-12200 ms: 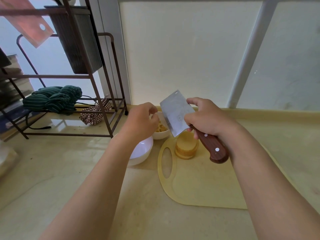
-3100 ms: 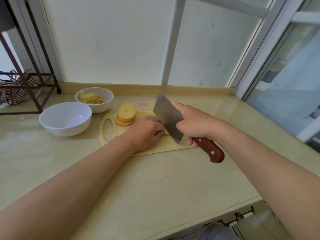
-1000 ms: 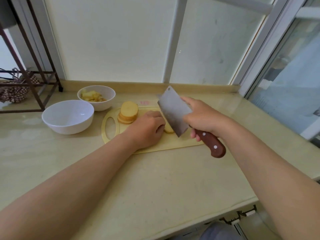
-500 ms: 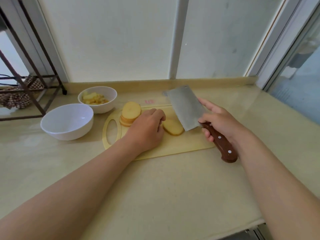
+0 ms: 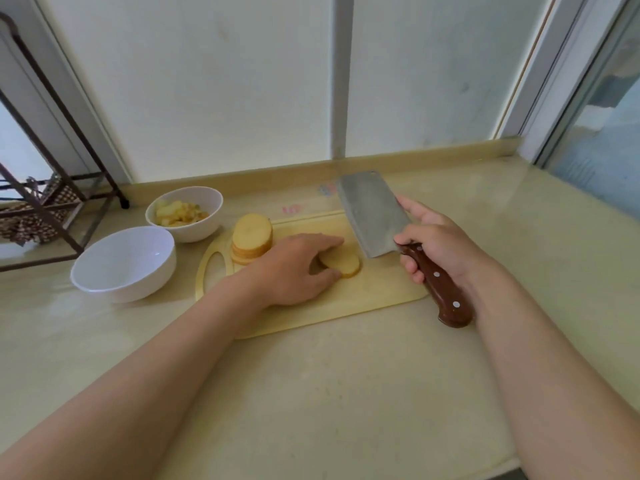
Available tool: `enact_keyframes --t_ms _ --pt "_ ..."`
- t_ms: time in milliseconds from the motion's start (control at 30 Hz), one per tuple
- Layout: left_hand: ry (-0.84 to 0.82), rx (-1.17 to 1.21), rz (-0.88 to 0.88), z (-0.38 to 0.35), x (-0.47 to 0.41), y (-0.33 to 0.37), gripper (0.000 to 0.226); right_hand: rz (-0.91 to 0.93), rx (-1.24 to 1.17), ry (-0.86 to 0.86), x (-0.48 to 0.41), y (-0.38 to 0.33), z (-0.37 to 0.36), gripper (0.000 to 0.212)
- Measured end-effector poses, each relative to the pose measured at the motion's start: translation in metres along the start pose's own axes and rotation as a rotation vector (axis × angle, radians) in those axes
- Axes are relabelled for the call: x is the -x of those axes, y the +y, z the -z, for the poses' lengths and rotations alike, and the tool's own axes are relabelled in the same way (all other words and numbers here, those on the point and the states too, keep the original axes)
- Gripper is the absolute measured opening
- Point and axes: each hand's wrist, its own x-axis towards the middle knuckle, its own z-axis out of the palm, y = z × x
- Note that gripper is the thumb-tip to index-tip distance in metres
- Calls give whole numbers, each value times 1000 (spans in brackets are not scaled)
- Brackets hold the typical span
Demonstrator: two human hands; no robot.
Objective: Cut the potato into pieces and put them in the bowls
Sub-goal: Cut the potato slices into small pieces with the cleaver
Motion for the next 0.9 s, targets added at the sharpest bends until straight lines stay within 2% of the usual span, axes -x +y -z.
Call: enact_keyframes --t_ms 167,433,667,900 --pt "58 -22 38 -2 -1 9 52 -13 116 28 8 -5 9 80" --pt "61 -52 178 -2 -2 25 54 -35 376 6 28 -19 12 77" --pt "33 -95 174 -2 1 40 41 -50 633 -61 39 -39 -1 87" --pt "-31 8 84 1 1 30 69 -36 799 -133 38 -52 -4 89"
